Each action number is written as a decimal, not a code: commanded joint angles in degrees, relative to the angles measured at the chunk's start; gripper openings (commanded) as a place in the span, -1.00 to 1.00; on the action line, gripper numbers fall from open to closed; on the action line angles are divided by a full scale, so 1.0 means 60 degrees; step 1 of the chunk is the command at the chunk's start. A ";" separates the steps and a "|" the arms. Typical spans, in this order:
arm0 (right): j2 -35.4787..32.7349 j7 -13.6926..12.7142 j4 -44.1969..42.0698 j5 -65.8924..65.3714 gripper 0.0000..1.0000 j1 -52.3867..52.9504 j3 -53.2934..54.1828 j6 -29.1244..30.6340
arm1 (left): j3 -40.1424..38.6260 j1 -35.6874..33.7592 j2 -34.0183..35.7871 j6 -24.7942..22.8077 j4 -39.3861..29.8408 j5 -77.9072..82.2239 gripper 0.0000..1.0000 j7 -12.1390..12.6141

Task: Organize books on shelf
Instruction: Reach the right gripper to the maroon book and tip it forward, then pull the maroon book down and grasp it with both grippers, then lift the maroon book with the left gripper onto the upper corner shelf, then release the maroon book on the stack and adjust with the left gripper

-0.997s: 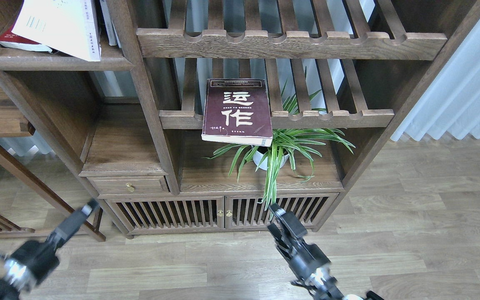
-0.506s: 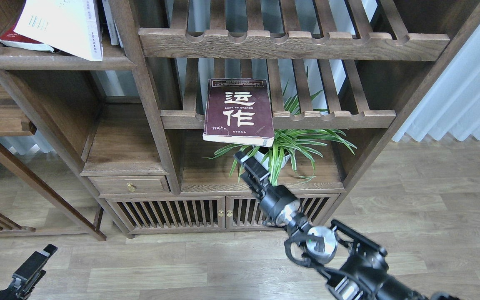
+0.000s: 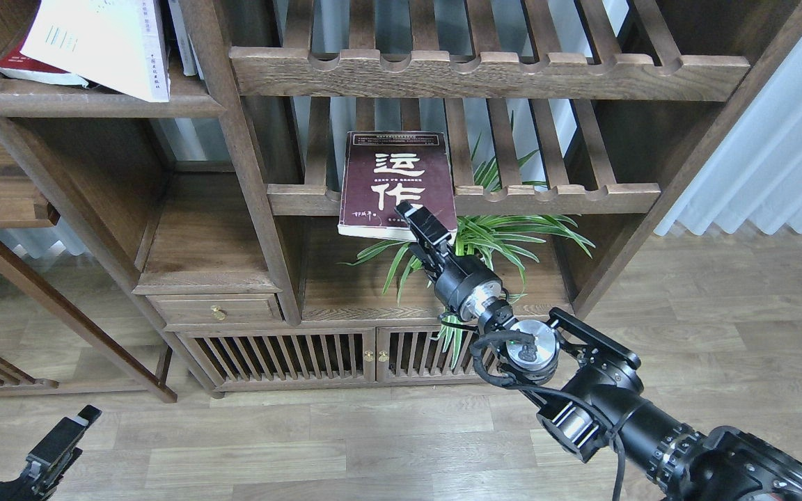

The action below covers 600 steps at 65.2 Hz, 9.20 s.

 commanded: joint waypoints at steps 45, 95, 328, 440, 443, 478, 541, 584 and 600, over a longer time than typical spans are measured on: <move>0.0001 -0.0250 0.0307 0.1227 -0.95 0.0448 -0.0318 0.1159 | -0.0100 -0.0043 0.0014 0.0000 0.0074 -0.0004 0.99 -0.0044; -0.1582 -0.3999 0.4923 0.1183 -0.94 -0.5499 0.2377 0.3445 | 0.2434 -0.2094 -0.1641 0.0000 0.1539 -0.1584 0.99 -0.0161; 0.0001 -0.5795 0.2154 -0.1395 0.99 -0.6847 0.1704 0.3805 | 0.2771 -1.2260 0.4350 0.0000 0.0938 0.2120 -1.00 0.0330; 0.0001 -0.5795 0.2168 -0.1278 0.99 -0.7155 0.1616 0.3805 | 0.6404 -1.6230 0.2724 0.0000 0.4645 0.5973 -0.90 -0.0894; 0.0001 -0.5795 0.2169 -0.1278 0.99 -0.7155 0.1616 0.3805 | 0.6390 -1.6230 0.2899 0.0000 0.4630 0.5988 -0.91 -0.0777; 0.0001 -0.5795 0.2169 -0.1278 0.99 -0.7184 0.1630 0.3805 | 0.6491 -1.6040 0.2301 0.0000 0.4762 0.5944 -0.86 -0.2222; 0.0001 -0.5795 0.2139 -0.1102 0.99 -0.7345 0.1747 0.3805 | 0.5321 -1.2451 0.3457 0.0000 0.0690 0.4186 0.63 -0.3531; -0.0029 -0.4205 0.1597 -0.1117 0.99 -0.6159 0.1733 0.3805 | 0.4324 -0.9389 0.3325 0.0000 -0.1566 0.3204 0.63 -0.3091; -0.0014 -0.4205 0.1597 -0.1117 0.99 -0.6159 0.1747 0.3805 | 0.3900 -0.9287 0.3471 0.0000 -0.1639 0.3190 0.63 -0.2930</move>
